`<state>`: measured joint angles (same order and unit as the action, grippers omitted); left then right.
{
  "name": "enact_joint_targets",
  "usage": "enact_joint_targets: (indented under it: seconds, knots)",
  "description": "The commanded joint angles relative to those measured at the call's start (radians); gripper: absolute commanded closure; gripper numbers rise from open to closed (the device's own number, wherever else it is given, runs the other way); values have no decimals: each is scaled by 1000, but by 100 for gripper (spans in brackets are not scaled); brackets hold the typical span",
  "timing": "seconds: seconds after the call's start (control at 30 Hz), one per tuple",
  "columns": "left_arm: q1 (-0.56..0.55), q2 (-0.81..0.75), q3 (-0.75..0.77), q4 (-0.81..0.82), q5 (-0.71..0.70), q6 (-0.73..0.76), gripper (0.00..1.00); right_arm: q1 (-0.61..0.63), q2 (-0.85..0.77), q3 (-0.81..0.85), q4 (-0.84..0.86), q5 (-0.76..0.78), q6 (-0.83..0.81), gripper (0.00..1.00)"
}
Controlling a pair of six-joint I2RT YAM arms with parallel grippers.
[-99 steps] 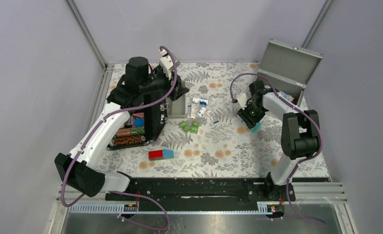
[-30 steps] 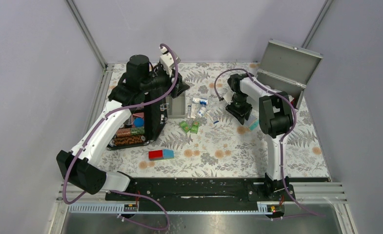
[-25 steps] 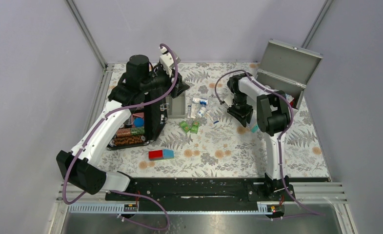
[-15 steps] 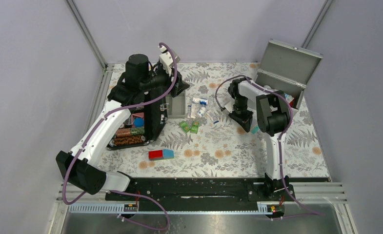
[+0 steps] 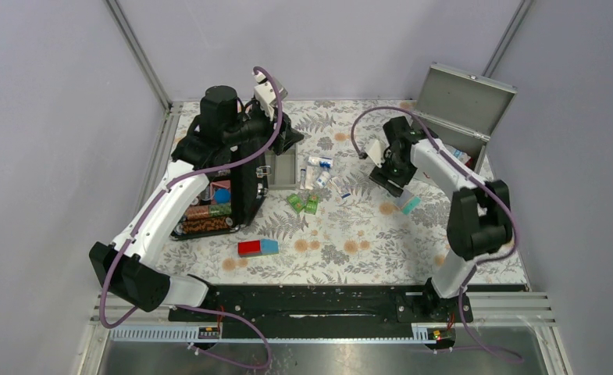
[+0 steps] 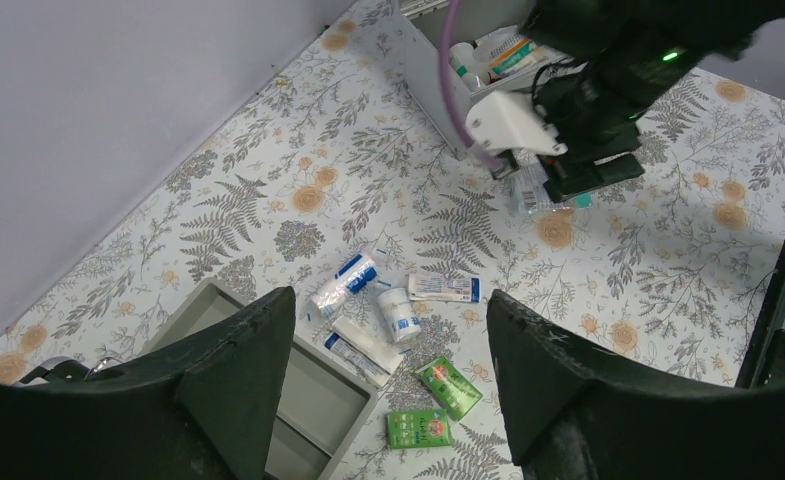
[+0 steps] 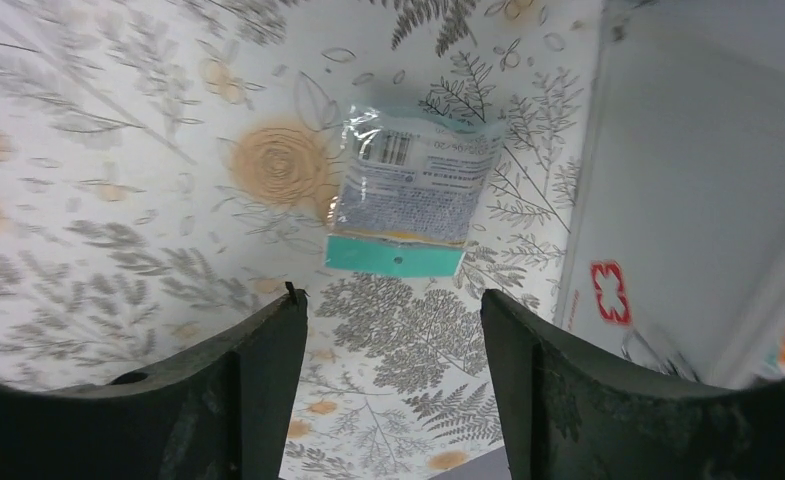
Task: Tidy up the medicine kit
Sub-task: Pick up the medical item at the center of the board.
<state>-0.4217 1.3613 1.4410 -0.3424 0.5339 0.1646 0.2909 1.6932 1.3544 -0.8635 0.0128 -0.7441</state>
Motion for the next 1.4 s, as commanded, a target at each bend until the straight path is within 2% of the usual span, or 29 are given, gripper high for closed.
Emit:
enact_joint_targets:
  seconds: [0.0,0.3,0.57,0.77,1.03,1.2,1.37]
  knots:
    - [-1,-21,35,45,-9,-4,30,-58,155,3,32,57,-119,28]
    - [0,-39,20,19,-29,24,30,-84,394,253,-211,-9,-169,21]
    - [0,-38,34,12,-55,49,30,-52,493,300,-333,39,-212,29]
    - [8,-56,29,-1,-74,86,30,-24,531,294,-332,90,-196,45]
    - [36,-62,8,16,-58,76,30,2,503,325,-309,107,-134,77]
    - [37,-25,33,40,-30,56,30,2,398,387,-359,43,-85,88]
    - [37,31,60,86,13,-17,30,2,266,441,-406,-53,-30,92]
